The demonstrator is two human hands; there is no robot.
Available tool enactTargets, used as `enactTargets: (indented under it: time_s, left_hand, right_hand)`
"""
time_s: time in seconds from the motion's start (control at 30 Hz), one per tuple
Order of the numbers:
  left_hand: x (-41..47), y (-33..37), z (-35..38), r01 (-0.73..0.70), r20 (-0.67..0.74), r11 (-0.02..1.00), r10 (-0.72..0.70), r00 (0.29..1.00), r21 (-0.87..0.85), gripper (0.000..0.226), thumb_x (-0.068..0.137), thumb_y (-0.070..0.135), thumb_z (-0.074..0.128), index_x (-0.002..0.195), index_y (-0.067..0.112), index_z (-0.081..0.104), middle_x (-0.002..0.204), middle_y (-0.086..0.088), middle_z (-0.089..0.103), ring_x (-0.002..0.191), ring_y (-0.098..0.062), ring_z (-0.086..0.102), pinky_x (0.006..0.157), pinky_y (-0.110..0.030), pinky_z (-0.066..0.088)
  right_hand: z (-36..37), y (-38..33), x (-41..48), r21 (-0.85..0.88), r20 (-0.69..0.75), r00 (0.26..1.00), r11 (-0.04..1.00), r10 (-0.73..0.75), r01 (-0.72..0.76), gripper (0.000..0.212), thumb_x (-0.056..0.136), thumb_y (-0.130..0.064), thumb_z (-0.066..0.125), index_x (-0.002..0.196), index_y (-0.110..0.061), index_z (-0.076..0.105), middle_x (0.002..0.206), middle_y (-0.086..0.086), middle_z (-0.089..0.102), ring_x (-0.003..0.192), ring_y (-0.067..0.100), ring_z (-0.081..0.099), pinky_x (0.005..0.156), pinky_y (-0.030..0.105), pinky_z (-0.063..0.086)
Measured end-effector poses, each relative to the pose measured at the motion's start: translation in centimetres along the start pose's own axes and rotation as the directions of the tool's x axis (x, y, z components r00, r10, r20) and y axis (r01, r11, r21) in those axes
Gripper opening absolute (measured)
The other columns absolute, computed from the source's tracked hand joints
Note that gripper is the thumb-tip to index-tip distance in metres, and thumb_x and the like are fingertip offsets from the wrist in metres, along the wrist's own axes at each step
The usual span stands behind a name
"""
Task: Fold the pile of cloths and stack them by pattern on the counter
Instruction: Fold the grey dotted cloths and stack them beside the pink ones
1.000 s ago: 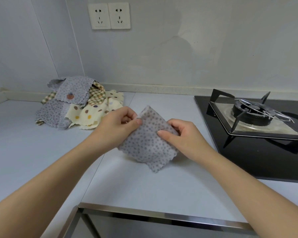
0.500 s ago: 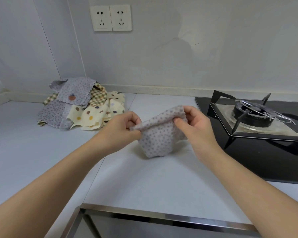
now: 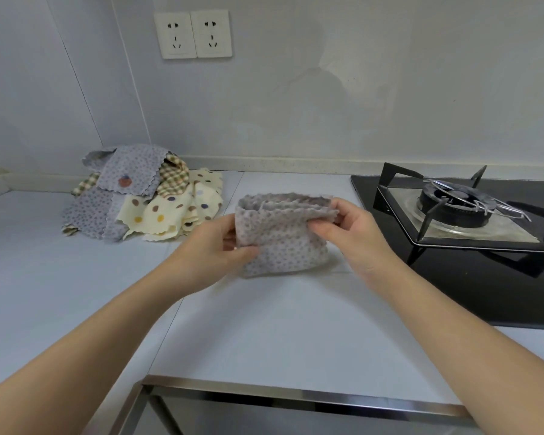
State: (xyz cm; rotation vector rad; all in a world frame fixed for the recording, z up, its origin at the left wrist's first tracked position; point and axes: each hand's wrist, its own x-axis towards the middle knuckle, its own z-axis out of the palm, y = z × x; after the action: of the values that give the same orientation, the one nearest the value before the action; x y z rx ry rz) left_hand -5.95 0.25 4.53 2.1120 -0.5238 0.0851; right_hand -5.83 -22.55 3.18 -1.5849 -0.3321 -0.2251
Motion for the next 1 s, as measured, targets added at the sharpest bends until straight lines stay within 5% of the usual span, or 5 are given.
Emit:
enactTargets:
  time_s: [0.27,0.47,0.6,0.77,1.0]
  left_hand:
    - [-0.6,2.1,-1.7,-0.401,0.029,0.863,0.413,0.91,0.306,0.038,0.08,0.008,0.073,0.102,0.031,0.054,0.106,0.019,0.053,0.089,-0.007,0.055,0.078,-0.014,0.043]
    - [-0.7,2.4,-3.1,-0.448,0.239,0.722,0.38,0.894,0.527,0.025,0.083,0.042,0.066,0.104,0.041,0.054,0.11,0.021,0.043,0.086,-0.003,0.053,0.071,-0.016,0.042]
    - [-1.1,3.6,-3.5,-0.483,0.316,0.682,0.365,0.875,0.549,0.025,0.078,0.059,0.052,0.07,0.037,0.043,0.085,0.019,0.044,0.074,-0.006,0.05,0.062,-0.02,0.038]
    - [-1.2,4.0,-3.5,-0.272,0.564,0.949,0.139,0.814,0.159,0.026,0.08,0.043,0.071,0.099,0.027,0.066,0.097,0.01,0.065,0.091,-0.013,0.063,0.082,-0.032,0.051]
    - [-0.9,1.7,-5.0,0.037,0.708,0.997,-0.079,0.702,0.075,0.026,0.074,0.052,0.074,0.09,0.031,0.076,0.094,-0.004,0.073,0.087,-0.015,0.067,0.084,-0.026,0.048]
  right_hand:
    - [0.7,-0.3,-0.7,-0.047,0.084,0.979,0.98,-0.186,0.191,0.014,0.089,-0.001,0.063,0.086,-0.014,0.06,0.08,-0.011,0.064,0.079,0.006,0.058,0.074,0.021,0.047]
    - [1.1,-0.2,-1.2,-0.104,0.093,0.964,0.96,-0.251,0.26,0.004,0.092,-0.019,0.055,0.089,-0.019,0.058,0.077,-0.009,0.054,0.073,0.012,0.047,0.069,0.026,0.039]
    - [1.3,-0.4,-1.3,-0.207,0.026,0.94,0.918,-0.341,0.339,0.014,0.094,-0.033,0.05,0.09,-0.023,0.057,0.073,0.0,0.055,0.069,0.014,0.049,0.066,0.025,0.041]
    - [1.3,-0.2,-1.2,-0.108,0.131,0.968,0.967,-0.215,0.23,0.014,0.095,-0.026,0.05,0.091,-0.018,0.06,0.078,-0.006,0.066,0.072,0.011,0.062,0.067,0.024,0.05]
    - [0.7,0.8,-0.4,-0.18,0.186,0.982,0.984,0.023,0.011,0.021,0.095,-0.034,0.056,0.077,-0.024,0.058,0.066,0.007,0.054,0.061,0.019,0.049,0.06,0.033,0.039]
